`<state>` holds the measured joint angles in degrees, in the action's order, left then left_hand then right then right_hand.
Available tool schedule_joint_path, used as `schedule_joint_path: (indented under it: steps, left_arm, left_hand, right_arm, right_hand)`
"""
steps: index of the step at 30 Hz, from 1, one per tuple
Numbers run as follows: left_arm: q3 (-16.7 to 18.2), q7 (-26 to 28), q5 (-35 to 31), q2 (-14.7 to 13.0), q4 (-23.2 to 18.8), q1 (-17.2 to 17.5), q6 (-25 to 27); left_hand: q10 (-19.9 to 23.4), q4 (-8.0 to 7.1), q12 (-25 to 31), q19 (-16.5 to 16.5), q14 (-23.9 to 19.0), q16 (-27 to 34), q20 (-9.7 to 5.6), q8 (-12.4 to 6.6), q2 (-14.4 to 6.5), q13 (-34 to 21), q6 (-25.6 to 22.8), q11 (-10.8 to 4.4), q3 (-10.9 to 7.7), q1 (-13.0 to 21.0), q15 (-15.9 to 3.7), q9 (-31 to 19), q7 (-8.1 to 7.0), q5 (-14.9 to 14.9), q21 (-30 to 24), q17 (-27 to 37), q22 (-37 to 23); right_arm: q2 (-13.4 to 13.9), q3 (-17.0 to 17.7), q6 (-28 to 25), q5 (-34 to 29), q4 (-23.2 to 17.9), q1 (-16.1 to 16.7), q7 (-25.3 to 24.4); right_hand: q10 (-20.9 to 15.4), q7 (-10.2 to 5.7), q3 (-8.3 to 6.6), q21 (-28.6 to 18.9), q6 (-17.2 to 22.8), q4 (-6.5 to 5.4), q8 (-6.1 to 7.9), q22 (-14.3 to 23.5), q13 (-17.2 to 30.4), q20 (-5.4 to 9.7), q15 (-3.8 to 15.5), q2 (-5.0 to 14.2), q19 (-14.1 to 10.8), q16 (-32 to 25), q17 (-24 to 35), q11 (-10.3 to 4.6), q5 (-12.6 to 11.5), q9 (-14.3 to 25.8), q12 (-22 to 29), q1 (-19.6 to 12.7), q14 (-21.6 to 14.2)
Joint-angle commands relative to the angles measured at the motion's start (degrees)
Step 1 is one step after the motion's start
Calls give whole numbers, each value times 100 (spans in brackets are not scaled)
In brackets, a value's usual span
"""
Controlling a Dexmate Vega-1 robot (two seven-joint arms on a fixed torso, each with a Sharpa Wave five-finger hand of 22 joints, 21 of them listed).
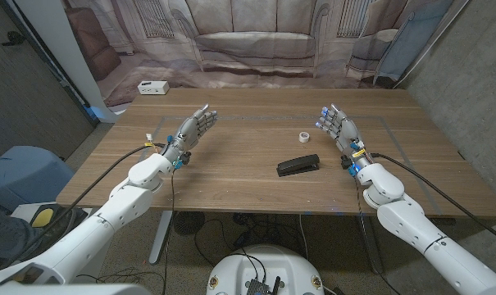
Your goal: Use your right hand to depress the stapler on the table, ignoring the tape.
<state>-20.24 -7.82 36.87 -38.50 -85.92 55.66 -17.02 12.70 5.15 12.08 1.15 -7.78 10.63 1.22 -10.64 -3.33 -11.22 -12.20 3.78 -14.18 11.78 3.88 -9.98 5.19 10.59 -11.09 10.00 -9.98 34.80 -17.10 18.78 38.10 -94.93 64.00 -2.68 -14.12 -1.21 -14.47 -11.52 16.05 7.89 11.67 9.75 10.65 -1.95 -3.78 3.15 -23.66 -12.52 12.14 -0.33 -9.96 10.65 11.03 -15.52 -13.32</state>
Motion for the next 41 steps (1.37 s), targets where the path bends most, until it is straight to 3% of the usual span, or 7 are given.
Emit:
schedule_joint_path:
  steps: [1, 4, 5, 9, 11, 19, 41]
  left_arm:
    - [46, 197, -4, -33, -152, 115, 77]
    - [39, 230, -25, -26, -170, 113, 90]
    - [36, 235, -28, -23, -174, 111, 93]
    - [26, 243, -21, 0, -172, 90, 114]
    - [20, 253, -25, 4, -179, 75, 135]
    - [20, 269, -16, 83, -122, 6, 94]
    - [-36, 307, -70, 153, -70, -90, 121]
  left_hand:
    - [-2, 28, 3, 31, -16, 13, -22, -10, -17, -2, -5, -6, 4, -42, -13, -24, -29, -5, -32, 25, -32]
    - [-2, 30, 3, 32, -16, 13, -23, -9, -18, -2, -4, -4, 4, -42, -12, -24, -33, -5, -33, 25, -32]
    - [-3, 30, 3, 31, -15, 12, -21, -9, -18, -2, -3, -2, 4, -43, -13, -24, -32, -5, -32, 25, -32]
    - [-13, 33, -1, 32, -11, 10, -19, 4, -17, -2, 30, 16, 4, -44, -5, -24, -32, -6, -32, 25, -32]
    - [-17, 34, -3, 32, -13, 11, -23, 7, -17, -2, 41, 24, 4, -44, -2, -24, -28, -6, -32, 25, -32]
    - [-33, 39, -9, 31, -3, 7, -24, 17, -18, -2, 76, 39, 3, -45, 15, -24, -15, -6, -31, 25, -32]
    - [-33, 50, -7, 31, 4, 6, -19, 10, -17, -2, 89, 32, 2, -48, 23, -24, 1, -6, -30, 25, -31]
  right_arm:
    - [-79, -4, 79, 142, 316, -162, 219]
    - [-123, -3, 176, 195, 460, -203, 336]
    - [-128, 0, 189, 230, 501, -216, 388]
    - [-145, 7, 271, 216, 628, -249, 436]
    - [-165, 22, 337, 216, 685, -254, 451]
    - [-117, 96, 436, 143, 719, -204, 386]
    - [-82, 76, 325, 48, 831, -327, 305]
  right_hand:
    - [-24, 14, 18, -3, 72, -12, 18, 10, 19, 19, 45, -23, 23, -10, 13, 17, -10, 3, 22, 29, 32]
    - [-45, 61, 21, 7, 81, -8, 13, 10, 18, 63, 81, -26, 37, 1, 11, 70, -11, 3, 27, 26, 53]
    - [-108, 84, 29, 17, 82, -8, -1, 12, 18, 82, 94, -26, 46, 11, 9, 335, -13, 4, 43, 29, 75]
    - [-260, 374, 45, 38, 146, -11, 1, 12, 16, 153, 136, -22, 84, 40, 7, 664, -16, 5, 79, 35, 147]
    - [-278, 391, 48, 43, 153, -12, 0, 12, 16, 165, 134, -23, 96, 50, 6, 704, -16, 6, 83, 38, 173]
    - [-276, 441, 62, 65, 153, -13, -11, 12, 17, 212, 117, -35, 160, 79, 5, 776, -16, 6, 70, 48, 251]
    - [-261, 489, 79, 72, 147, -25, -24, 11, 18, 190, 94, -33, 204, 76, 8, 777, -19, 6, 53, 70, 265]
